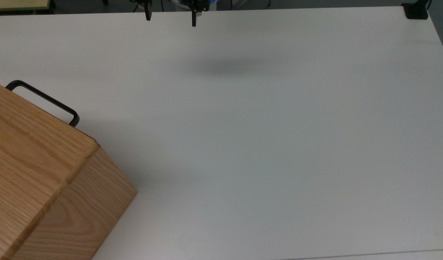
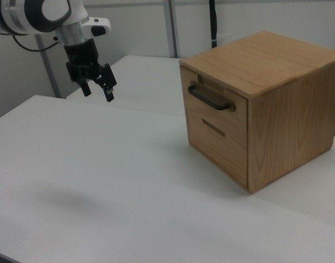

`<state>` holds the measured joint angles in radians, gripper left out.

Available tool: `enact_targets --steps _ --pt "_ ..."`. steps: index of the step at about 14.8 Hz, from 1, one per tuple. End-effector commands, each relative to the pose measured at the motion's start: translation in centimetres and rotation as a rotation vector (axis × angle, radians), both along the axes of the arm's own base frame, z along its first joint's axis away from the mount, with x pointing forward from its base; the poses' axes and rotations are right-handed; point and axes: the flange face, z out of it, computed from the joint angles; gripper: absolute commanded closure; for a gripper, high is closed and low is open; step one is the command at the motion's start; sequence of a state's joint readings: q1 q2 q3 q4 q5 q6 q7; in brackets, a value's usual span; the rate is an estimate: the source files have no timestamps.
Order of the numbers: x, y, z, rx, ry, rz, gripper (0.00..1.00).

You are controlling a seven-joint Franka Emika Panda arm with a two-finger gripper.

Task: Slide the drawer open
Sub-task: 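Move the gripper from its start pose toward the wooden cabinet, then lower the gripper onto the black handle of the upper drawer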

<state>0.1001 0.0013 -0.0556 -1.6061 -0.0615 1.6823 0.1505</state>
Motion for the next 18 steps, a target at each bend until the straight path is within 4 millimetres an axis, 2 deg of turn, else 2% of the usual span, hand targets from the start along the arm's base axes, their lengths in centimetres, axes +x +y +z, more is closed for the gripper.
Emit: enact_targets --steps 1,2,6,7,8,9,10,12,14,16,18 --pt "1.4 -1.8 -0.7 0.017 -0.081 -0.265 0.00" --pt "2.2 -2.4 -1.1 0.032 -0.115 -0.339 0.00" --pt "4.7 -6.9 -1.9 0.123 -0.261 -0.756 0.02" --pt "5.1 -7.9 -2.4 0.134 -0.267 -0.818 0.06" --pt "5.4 -9.4 -2.7 0.167 -0.283 -0.919 0.18" --pt "5.5 -10.3 -2.0 0.215 -0.307 -0.993 0.27" --pt "5.5 -11.5 -2.0 0.254 -0.311 -1.065 0.34" --pt "5.5 -12.6 -2.1 0.294 -0.311 -1.131 0.36" --pt "6.1 -14.5 -2.6 0.356 -0.333 -1.210 0.47" --pt "6.1 -16.4 -2.9 0.401 -0.339 -1.280 0.53" --pt "6.6 -17.8 -3.6 0.440 -0.368 -1.333 0.54"
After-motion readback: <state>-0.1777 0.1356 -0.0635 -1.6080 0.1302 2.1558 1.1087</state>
